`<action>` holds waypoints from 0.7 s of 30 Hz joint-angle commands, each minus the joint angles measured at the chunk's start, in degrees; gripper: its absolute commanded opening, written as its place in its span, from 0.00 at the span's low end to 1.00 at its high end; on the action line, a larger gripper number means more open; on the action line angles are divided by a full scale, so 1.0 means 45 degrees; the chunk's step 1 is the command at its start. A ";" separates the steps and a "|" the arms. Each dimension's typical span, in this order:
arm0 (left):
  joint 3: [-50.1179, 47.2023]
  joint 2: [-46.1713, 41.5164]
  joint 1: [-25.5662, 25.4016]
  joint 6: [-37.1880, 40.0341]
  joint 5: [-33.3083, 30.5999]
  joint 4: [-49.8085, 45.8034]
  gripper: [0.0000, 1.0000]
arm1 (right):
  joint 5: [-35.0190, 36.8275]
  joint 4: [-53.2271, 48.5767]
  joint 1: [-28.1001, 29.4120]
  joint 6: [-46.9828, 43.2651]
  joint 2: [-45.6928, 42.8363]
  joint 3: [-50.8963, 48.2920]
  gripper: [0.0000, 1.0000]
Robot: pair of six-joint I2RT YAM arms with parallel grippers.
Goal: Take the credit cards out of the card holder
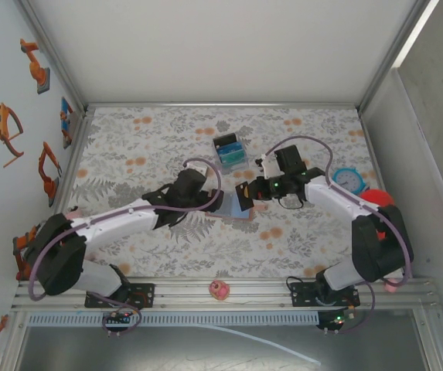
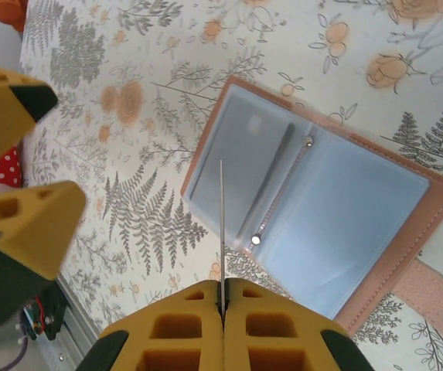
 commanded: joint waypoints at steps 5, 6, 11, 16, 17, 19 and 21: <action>0.0589 -0.1746 0.1702 0.4518 0.4803 -0.0910 0.97 | -0.0596 -0.2042 0.0683 -0.3492 -0.1055 0.1619 0.00; 0.0629 -0.1883 0.1842 0.5054 0.5499 -0.1019 0.96 | -0.0689 -0.2162 0.0739 -0.3695 -0.1138 0.1788 0.00; 0.0789 -0.2217 0.2181 0.6534 0.7877 -0.1228 0.90 | -0.1017 -0.3058 0.1101 -0.4712 -0.1309 0.2763 0.00; 0.1182 -0.1948 0.2337 0.7025 0.9656 -0.1482 0.78 | -0.1012 -0.4563 0.1720 -0.5947 -0.1134 0.3672 0.00; 0.1266 -0.1839 0.2347 0.7101 0.9874 -0.1583 0.75 | -0.1011 -0.4813 0.1837 -0.6147 -0.1093 0.3891 0.00; 0.1448 -0.1668 0.2349 0.7285 1.0272 -0.1737 0.72 | -0.1005 -0.5250 0.2026 -0.6445 -0.1017 0.4159 0.00; 0.1637 -0.1490 0.2337 0.7525 1.0709 -0.1970 0.71 | -0.1033 -0.5542 0.2165 -0.6685 -0.0961 0.4389 0.00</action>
